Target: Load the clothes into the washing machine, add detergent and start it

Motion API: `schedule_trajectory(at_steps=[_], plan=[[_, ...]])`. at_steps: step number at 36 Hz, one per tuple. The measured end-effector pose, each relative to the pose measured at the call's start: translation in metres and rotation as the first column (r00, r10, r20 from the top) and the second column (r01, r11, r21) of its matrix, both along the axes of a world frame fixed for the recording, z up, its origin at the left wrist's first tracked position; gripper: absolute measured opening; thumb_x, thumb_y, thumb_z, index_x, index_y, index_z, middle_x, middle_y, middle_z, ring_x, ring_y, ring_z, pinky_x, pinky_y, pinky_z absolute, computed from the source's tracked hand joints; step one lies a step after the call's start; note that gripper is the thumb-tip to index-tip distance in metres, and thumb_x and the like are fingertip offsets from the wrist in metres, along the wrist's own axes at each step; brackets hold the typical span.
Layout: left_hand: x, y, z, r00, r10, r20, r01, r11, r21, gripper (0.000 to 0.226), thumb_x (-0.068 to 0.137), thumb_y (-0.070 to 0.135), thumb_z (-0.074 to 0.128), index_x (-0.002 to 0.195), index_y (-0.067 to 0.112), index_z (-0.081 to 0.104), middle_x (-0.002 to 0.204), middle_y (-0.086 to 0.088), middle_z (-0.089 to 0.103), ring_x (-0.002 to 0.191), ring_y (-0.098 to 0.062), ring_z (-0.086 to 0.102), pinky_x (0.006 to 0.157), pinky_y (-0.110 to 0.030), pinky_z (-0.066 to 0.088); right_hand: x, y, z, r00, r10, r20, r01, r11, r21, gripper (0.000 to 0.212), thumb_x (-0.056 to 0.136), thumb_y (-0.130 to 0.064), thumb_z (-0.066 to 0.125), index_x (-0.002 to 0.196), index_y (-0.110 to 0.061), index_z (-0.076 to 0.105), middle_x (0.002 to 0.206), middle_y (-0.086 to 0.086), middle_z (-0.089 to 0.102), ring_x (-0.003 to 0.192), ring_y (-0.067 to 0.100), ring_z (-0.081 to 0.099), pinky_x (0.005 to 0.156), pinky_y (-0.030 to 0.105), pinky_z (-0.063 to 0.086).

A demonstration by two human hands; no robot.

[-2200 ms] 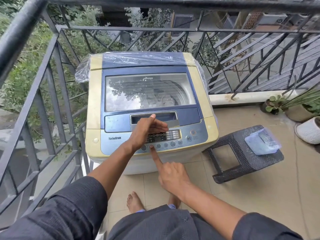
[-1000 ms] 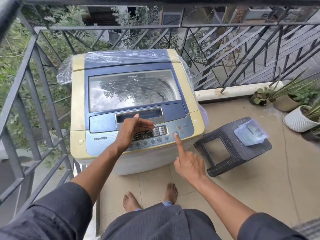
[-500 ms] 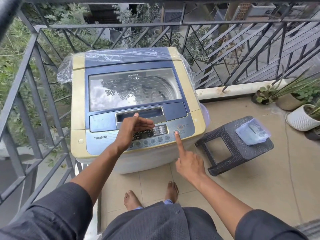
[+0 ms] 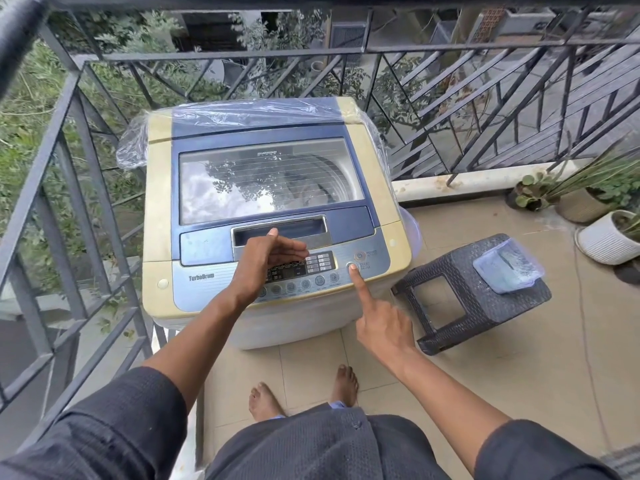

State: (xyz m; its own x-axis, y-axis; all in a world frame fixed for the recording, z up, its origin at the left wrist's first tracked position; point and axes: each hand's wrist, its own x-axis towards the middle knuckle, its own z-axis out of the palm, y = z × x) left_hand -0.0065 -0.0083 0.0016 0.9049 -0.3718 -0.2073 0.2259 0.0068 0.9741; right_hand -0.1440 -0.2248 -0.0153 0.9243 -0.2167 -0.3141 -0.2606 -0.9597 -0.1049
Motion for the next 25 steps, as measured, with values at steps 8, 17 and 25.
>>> schedule_trajectory(at_steps=[8,17,25], plan=[[0.0,-0.001,0.002,1.0,0.002,0.014,-0.003,0.999,0.043,0.065,0.117,0.034,0.027,0.109,-0.008,0.076,0.103,-0.022,0.08,0.102,-0.035,0.079,0.098,-0.036,0.062,0.009,0.002,0.004,0.988,-0.043,0.148,0.025,0.992,0.121,0.081,0.095,-0.016,0.049,0.164,-0.043,0.017,0.083,0.005,0.062,0.08,0.035,0.066,0.067,0.038,0.045],[0.002,0.005,0.002,0.985,0.096,-0.143,-0.107,0.992,-0.069,0.062,0.116,0.034,0.025,0.116,-0.006,0.073,0.113,-0.026,0.078,0.108,-0.035,0.077,0.099,-0.035,0.061,0.04,0.011,0.023,0.924,0.011,0.382,-0.07,0.987,0.141,0.038,0.102,-0.032,0.051,0.139,-0.027,0.056,0.087,0.005,0.075,0.079,0.035,0.07,0.061,0.036,0.045],[0.01,-0.015,0.019,0.934,0.33,-0.14,-0.321,0.944,0.079,0.048,0.116,0.028,0.038,0.105,0.002,0.076,0.091,-0.02,0.078,0.082,-0.034,0.074,0.078,-0.04,0.063,0.09,0.02,0.05,0.868,0.103,0.485,-0.175,0.979,0.105,0.031,0.102,-0.033,0.05,0.129,-0.022,0.062,0.095,0.003,0.073,0.085,0.031,0.068,0.066,0.037,0.05]])
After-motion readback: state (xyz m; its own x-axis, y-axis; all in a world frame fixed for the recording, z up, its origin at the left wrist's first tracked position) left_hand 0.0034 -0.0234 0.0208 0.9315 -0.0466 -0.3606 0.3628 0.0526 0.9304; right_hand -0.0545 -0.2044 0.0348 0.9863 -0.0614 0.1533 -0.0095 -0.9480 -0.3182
